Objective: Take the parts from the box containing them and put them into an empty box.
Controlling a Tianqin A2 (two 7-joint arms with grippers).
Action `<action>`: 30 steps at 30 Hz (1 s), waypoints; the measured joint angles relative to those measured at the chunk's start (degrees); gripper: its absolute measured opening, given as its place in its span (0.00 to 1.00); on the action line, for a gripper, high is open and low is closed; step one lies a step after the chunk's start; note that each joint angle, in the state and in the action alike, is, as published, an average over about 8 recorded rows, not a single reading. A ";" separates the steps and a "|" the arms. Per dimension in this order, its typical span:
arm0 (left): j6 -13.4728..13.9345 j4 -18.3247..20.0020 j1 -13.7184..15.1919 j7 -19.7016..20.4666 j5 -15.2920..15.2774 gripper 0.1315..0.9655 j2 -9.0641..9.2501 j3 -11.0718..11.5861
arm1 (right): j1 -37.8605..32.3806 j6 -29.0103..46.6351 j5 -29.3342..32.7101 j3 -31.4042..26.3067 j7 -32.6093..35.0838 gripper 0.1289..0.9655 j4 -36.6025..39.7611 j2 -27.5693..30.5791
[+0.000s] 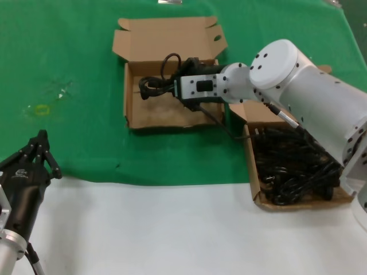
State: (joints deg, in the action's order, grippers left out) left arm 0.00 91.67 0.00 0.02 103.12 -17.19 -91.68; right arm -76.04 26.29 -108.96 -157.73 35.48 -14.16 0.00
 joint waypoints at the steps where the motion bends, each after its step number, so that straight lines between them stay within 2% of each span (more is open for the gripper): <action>1: 0.00 0.00 0.00 0.00 0.00 0.01 0.00 0.00 | 0.05 -0.13 -0.13 0.00 0.03 0.11 0.00 0.00; 9: 0.00 0.00 0.00 0.00 0.00 0.01 0.00 0.00 | 0.44 -0.82 -1.73 0.00 0.63 0.11 0.23 0.00; 18: 0.00 0.00 0.00 0.00 0.00 0.01 0.00 0.00 | 0.55 -1.13 -3.97 0.00 2.17 0.20 1.02 0.00; 27: 0.00 0.00 0.00 0.00 0.00 0.01 0.00 0.00 | -0.50 -0.58 -6.74 0.00 4.16 0.37 2.89 0.00; 30: 0.00 0.00 0.00 0.00 0.00 0.01 0.00 0.00 | -1.00 -0.14 -8.43 0.01 5.13 0.47 3.68 0.00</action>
State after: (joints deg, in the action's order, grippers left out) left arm 0.00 91.67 0.00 0.02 103.12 -17.19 -91.68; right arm -77.04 26.14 -117.39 -157.72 40.61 -10.48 0.00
